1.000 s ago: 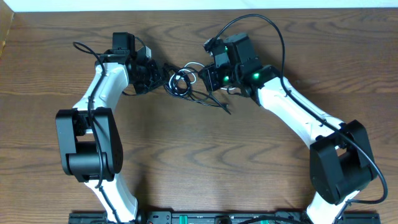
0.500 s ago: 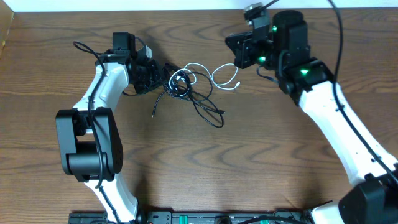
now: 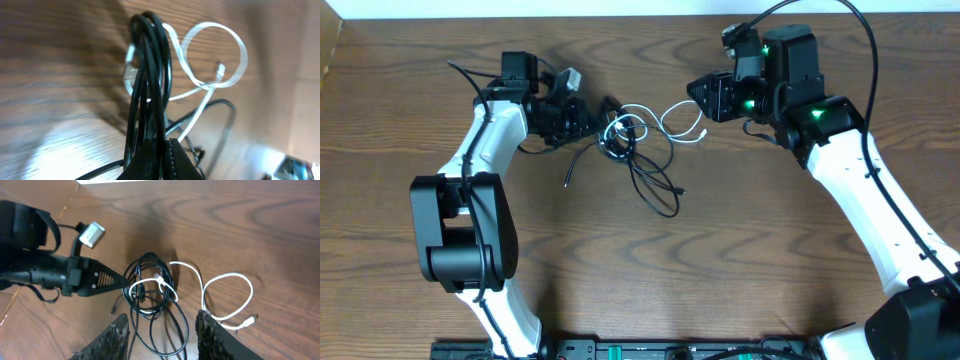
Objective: Untangle cables
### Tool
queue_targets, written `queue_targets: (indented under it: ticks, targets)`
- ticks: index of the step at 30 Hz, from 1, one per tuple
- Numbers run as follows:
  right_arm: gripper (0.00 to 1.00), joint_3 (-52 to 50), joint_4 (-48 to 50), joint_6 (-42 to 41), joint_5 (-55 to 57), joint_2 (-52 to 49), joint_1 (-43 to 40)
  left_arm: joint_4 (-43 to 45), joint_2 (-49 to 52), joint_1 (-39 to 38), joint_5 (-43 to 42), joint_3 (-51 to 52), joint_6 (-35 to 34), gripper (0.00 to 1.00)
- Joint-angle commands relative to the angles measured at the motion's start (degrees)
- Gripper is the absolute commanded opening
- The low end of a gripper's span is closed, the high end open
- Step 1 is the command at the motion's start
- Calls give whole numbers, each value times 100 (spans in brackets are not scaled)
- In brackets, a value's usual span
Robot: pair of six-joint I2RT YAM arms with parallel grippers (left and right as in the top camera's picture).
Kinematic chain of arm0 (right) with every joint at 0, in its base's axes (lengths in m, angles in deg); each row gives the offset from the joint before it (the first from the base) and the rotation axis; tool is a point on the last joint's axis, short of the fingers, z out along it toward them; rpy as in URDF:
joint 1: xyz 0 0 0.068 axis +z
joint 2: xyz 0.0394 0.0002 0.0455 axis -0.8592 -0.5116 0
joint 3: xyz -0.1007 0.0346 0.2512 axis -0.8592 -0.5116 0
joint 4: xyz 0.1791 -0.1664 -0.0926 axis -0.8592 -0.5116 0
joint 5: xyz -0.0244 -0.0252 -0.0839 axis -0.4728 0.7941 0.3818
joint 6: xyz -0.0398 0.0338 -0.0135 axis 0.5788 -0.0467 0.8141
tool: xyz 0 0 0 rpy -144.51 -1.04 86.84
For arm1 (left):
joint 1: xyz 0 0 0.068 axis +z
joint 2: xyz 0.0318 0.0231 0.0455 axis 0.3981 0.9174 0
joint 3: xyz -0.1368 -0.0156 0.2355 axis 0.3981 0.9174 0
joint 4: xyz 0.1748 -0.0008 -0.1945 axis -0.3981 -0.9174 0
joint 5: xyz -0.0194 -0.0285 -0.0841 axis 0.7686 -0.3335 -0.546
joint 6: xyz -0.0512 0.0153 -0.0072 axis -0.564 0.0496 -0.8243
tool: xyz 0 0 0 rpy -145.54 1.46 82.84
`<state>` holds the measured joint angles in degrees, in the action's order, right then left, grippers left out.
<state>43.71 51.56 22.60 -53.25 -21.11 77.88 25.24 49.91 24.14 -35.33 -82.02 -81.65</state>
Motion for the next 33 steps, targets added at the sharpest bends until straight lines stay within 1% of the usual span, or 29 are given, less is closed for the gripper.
queue_targets:
  ticks: [1, 3, 4, 5, 6, 8, 11, 12, 14, 16, 17, 18, 19, 21, 22, 23, 24, 27, 29, 31, 32, 33]
  targets:
    - [39, 0, -138, 94, 109, -81, -7, -20, -55, -2, -909, 13, 706, 8]
    - [31, 0, -271, 92, 105, -103, -7, -17, -55, -2, -920, 13, 699, 8]
    - [22, 0, -369, 90, 98, -118, 11, -17, -55, -2, -920, 13, 697, 8]
    - [20, 0, -472, 94, 42, -140, 39, -15, -55, -2, -920, 13, 673, 8]
    - [20, 0, -544, 98, 9, -162, 63, -11, -55, -2, -920, 13, 616, 8]
    - [24, 0, -708, 343, -225, -229, 160, 44, -55, -2, -916, 13, 404, 8]
    - [37, 0, -835, 938, -728, -334, 354, 140, -55, -2, -896, 13, -7, 8]
    - [40, 0, -857, 1056, -809, -363, 422, 166, -55, -2, -870, 13, -245, 7]
    - [42, 0, -881, 1270, -844, -426, 605, 181, -55, -2, -726, 13, -1222, 8]
    - [44, 0, -887, 1598, -837, -474, 835, 173, -55, -2, -452, 13, -2660, 8]
    - [45, 0, -885, 1836, -837, -490, 973, 87, -55, -4, -140, 13, -3484, 8]
    - [45, 0, -885, 2057, -833, -498, 1104, -59, -55, -2, 173, 13, -4044, 8]
    - [46, 0, -885, 2218, -804, -498, 1204, -129, -55, -2, 326, 13, -4299, 8]
    - [48, 0, -874, 2452, -599, -498, 1399, -142, -55, -2, 367, 13, -4756, 8]
    - [49, 0, -870, 2553, -313, -498, 1541, -144, -55, -2, 337, 13, -5071, 7]
    - [49, 0, -872, 2621, -28, -498, 1648, -140, -57, -2, 269, 13, -5230, 7]
    - [49, 0, -892, 2739, 514, -522, 1827, -144, -55, -2, 238, 13, -5427, 8]
    - [50, 0, -887, 3008, 1390, -581, 2122, -177, -57, -2, 240, 13, -5816, 7]
    - [51, 0, -841, 3191, 2068, -656, 2291, -334, -55, -2, 240, 13, -6194, 7]
    - [52, 0, -767, 3202, 2649, -737, 2371, -481, -55, -2, 240, 13, -6533, 8]
    - [53, 0, -710, 3206, 2962, -837, 2382, -662, -55, -2, 238, 13, -6883, 8]
    - [54, 0, -691, 3250, 3003, -898, 2382, -787, -55, -2, 238, 13, -7082, 7]
